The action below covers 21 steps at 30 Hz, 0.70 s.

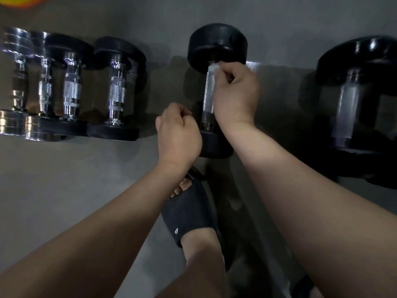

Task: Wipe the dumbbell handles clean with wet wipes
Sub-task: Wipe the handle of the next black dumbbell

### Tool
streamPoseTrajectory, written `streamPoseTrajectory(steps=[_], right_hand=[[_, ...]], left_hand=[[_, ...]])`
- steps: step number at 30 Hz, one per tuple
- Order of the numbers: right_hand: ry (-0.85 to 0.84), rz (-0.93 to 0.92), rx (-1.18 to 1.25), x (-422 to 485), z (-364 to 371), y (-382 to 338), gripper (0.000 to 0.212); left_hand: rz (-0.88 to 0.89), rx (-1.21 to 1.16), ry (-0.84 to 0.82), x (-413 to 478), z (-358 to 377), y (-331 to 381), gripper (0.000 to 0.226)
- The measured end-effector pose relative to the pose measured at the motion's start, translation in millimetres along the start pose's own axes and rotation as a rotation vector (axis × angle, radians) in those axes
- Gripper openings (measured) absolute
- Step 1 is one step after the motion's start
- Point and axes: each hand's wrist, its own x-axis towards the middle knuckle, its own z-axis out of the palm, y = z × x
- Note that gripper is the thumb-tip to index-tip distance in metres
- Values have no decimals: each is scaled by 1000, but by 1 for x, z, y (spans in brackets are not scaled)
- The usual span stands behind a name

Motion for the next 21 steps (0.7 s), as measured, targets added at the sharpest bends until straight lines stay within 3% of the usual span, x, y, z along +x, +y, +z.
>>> streamPoseTrajectory(steps=[4,14,19,21], right_hand=[[-19,31,6,5,-1,1,16],[-510,-228,-223,-5,-58,17,10],[-311,-123,-202,21,-37,10,12],[-351,-148,-277,10,-41,15,15]], left_hand=[[6,2,-3,1,1,-1,23],[11,-16,14,6,2,-7,23],[11,-24,19,6,3,-8,25],[11,-29,15,6,4,-7,23]])
